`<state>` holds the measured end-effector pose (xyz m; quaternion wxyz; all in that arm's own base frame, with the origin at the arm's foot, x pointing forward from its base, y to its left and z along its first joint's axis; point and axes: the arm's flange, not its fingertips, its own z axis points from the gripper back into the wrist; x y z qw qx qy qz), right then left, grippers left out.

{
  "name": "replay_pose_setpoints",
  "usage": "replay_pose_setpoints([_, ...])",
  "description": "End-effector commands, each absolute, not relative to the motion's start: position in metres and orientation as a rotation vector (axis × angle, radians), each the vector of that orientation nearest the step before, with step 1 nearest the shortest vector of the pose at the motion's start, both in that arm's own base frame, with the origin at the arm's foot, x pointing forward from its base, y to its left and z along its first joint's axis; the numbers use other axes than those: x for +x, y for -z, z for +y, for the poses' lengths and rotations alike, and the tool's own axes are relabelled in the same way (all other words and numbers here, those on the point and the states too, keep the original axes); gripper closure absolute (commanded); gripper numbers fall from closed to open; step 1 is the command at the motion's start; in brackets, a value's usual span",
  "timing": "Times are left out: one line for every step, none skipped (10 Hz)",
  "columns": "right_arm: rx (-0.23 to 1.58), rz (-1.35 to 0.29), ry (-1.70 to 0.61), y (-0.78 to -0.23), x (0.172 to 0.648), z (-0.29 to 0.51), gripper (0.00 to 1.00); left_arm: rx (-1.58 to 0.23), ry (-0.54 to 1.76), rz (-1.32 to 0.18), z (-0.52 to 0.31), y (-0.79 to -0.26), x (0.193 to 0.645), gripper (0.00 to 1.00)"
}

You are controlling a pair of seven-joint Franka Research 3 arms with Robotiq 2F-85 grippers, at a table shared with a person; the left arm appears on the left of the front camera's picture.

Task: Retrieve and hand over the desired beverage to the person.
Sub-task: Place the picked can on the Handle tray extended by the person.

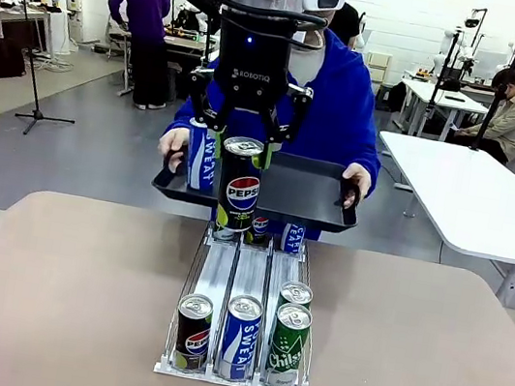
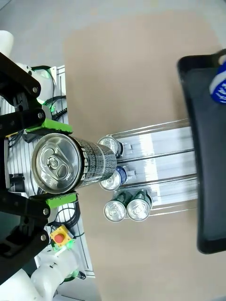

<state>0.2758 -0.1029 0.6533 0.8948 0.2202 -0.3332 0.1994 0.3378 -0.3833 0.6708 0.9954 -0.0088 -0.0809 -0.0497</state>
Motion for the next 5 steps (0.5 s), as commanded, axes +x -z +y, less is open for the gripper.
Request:
replay_pose_setpoints([0.474,-0.694,-0.424,-0.6522,0.2764,-0.1030,0.00,-0.019,0.096,-0.171,-0.3797,-0.6716,0.3361,1.00])
replay_pose_setpoints([0.474,-0.694,-0.424,-0.6522,0.2764,-0.1030,0.00,-0.019,0.096,-0.171,-0.3797,-0.6716,0.3361,1.00])
replay_pose_setpoints([0.474,-0.694,-0.424,-0.6522,0.2764,-0.1030,0.00,-0.019,0.096,-0.171,-0.3797,-0.6716,0.3361,1.00])
replay_pose_setpoints([0.474,-0.694,-0.424,-0.6522,0.2764,-0.1030,0.00,-0.019,0.096,-0.171,-0.3797,-0.6716,0.3361,1.00])
replay_pose_setpoints([0.474,-0.694,-0.424,-0.6522,0.2764,-0.1030,0.00,-0.019,0.096,-0.171,-0.3797,-0.6716,0.3361,1.00])
